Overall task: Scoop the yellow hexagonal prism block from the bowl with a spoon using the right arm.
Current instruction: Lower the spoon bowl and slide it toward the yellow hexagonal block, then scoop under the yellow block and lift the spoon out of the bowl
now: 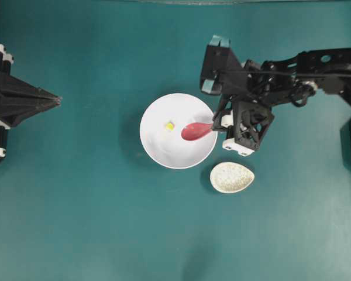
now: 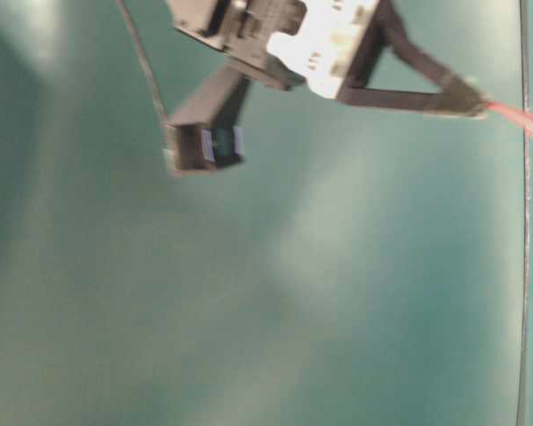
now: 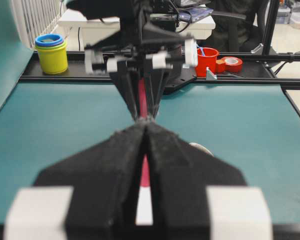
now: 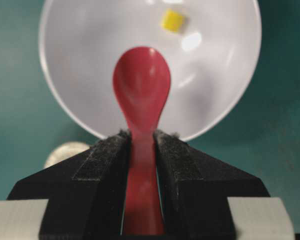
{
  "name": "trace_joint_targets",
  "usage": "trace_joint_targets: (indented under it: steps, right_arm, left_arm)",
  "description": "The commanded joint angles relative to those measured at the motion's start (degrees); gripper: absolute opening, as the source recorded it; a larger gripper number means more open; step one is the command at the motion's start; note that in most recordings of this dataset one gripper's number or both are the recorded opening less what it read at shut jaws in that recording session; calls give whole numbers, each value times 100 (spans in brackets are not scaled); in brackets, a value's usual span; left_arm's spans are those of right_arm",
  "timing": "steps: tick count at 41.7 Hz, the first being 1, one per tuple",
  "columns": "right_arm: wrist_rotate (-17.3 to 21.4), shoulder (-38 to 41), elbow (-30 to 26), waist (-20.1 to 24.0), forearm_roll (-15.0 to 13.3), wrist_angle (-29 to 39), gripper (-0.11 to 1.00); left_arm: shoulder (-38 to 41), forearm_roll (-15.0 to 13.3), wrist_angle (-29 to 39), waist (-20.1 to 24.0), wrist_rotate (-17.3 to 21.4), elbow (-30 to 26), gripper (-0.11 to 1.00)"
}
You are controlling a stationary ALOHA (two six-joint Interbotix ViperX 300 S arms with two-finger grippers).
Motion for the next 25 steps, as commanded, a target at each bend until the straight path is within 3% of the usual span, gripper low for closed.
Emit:
trace_joint_targets:
  steps: [1,11,25]
  right_arm:
    - [53,26,-132,0,-105,-44,23]
    - [246,369,-132,0,-334,-281,23]
    - [246,606,-158,9,-343,-844,23]
  left_arm:
    - [53,18,-18,9,-9,-132,1]
    - [53,18,-26,0,-9,-141,1]
    - [53,18,-26,0,-9,-132,1]
